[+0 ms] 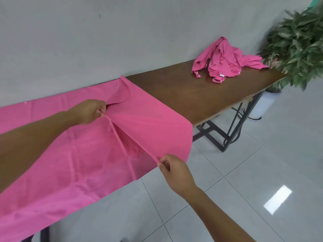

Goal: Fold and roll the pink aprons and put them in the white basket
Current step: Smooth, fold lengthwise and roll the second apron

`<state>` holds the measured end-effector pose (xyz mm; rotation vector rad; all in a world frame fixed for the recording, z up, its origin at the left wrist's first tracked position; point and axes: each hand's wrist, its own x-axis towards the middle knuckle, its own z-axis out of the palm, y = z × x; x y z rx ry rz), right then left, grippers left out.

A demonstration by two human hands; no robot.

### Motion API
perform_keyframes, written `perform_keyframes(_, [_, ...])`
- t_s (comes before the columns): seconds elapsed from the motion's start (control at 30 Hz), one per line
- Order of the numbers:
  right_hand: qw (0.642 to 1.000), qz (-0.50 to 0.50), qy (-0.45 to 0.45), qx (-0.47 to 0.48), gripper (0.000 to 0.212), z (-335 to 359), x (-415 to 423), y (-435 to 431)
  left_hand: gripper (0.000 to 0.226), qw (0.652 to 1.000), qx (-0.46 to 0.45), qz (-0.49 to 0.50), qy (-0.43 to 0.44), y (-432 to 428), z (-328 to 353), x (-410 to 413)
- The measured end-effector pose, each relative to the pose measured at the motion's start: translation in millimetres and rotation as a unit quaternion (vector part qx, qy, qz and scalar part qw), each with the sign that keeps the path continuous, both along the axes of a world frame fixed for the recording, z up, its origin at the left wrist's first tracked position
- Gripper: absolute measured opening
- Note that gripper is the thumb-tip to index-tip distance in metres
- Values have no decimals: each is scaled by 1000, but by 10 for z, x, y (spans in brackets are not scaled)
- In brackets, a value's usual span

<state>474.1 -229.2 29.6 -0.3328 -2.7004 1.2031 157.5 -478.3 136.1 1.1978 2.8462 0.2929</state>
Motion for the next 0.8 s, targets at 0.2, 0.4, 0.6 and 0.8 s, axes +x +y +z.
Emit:
perform_keyframes(0.2, [999, 27, 11, -22, 19, 208, -112, -431, 22, 999, 9, 33, 22, -538, 171, -34])
perform_keyframes(0.4, [1000, 22, 18, -9, 21, 413, -239, -1011, 16, 998, 15, 37, 52, -1122, 391, -100])
perform_keyframes(0.6, [999, 30, 28, -15, 19, 589, -328, -1826, 16, 997, 12, 25, 69, -1749, 632, -206])
perform_keyframes(0.8, [998, 54, 27, -15, 21, 663, -375, -2626, 14, 997, 11, 16, 81, -2450, 802, -249])
